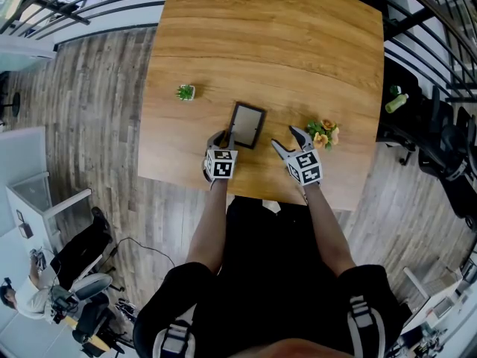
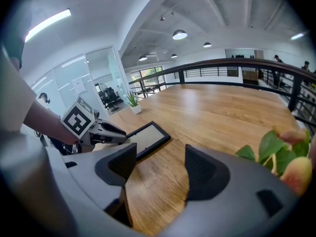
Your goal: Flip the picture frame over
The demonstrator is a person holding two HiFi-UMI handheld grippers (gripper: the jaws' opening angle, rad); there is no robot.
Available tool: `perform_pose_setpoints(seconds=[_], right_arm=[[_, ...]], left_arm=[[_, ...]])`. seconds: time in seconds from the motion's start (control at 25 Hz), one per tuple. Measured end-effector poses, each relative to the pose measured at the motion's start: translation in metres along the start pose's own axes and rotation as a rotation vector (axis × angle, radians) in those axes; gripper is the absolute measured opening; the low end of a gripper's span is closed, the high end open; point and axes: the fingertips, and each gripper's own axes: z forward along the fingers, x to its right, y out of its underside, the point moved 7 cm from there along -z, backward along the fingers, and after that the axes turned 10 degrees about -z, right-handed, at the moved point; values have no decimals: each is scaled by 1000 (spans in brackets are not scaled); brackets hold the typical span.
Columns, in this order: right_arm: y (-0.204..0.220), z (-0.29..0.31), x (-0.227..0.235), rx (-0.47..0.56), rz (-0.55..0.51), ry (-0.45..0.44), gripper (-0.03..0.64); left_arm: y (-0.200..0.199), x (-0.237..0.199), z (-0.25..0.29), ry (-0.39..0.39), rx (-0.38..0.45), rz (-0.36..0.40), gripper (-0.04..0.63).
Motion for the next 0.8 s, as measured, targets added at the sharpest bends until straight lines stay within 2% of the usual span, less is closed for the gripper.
perform_pose_setpoints(seconds=[0.16, 0.4, 0.56, 0.8], right_arm=[[-1, 0, 3, 2, 1, 2, 298], [-1, -1, 2, 3, -8, -8, 295], [0, 1, -1, 2, -17, -28, 295], [-1, -1, 2, 7, -10, -39, 293]], left_arm=[[1, 0, 1, 8, 1, -23, 65], [2, -1, 2, 23, -6, -68, 63], [-4, -2, -1, 35, -39, -137, 60], [-7, 1, 1, 2, -82, -134, 60]])
